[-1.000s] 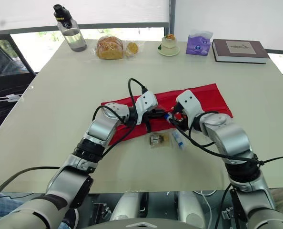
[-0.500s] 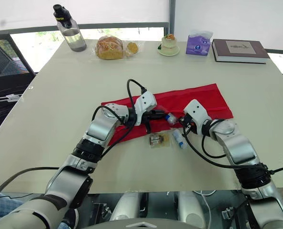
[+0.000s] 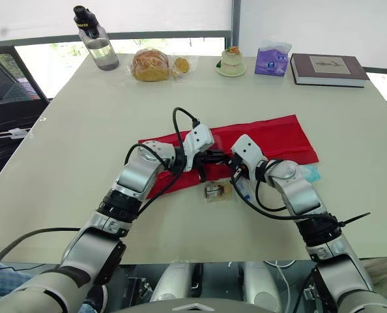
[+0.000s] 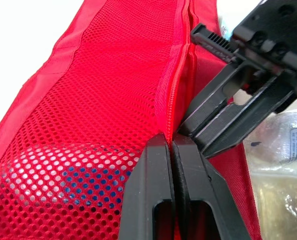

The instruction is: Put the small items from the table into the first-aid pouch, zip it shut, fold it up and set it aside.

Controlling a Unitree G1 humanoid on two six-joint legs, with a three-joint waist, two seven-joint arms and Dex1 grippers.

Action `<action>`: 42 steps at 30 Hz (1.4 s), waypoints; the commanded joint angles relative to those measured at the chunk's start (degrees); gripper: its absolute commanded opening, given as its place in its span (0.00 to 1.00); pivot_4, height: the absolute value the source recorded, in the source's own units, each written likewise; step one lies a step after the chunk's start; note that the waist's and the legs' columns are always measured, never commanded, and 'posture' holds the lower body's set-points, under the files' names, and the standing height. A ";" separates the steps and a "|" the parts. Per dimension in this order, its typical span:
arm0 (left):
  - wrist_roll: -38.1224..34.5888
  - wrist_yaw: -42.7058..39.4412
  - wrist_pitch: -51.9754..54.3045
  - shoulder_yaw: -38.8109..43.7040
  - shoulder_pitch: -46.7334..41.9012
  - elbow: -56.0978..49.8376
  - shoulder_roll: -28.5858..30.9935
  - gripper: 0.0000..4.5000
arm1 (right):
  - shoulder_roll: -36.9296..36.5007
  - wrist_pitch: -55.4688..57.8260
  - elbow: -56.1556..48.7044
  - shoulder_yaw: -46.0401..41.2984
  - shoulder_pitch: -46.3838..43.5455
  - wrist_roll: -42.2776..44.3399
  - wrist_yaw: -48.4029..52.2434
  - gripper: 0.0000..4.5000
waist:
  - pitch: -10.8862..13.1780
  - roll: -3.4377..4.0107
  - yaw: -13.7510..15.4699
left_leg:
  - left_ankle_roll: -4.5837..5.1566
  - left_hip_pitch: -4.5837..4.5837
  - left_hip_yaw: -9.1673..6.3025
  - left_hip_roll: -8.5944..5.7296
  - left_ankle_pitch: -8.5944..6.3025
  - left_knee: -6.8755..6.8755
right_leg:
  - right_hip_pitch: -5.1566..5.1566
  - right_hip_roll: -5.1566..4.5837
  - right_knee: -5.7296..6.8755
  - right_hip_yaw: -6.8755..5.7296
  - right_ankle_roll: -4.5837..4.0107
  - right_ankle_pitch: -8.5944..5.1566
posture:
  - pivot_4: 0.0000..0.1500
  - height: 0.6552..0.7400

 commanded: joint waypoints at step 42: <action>0.04 -7.50 -15.75 2.90 -3.40 17.50 10.46 0.00 | -49.07 11.54 -11.91 -69.09 35.84 39.41 42.00 0.99 | 0.05 0.05 -0.03 | 0.00 0.11 0.04 0.00 -0.01 -0.09 | 0.02 -0.02 -0.16 0.22 0.19 -0.15 | 1.00 1.00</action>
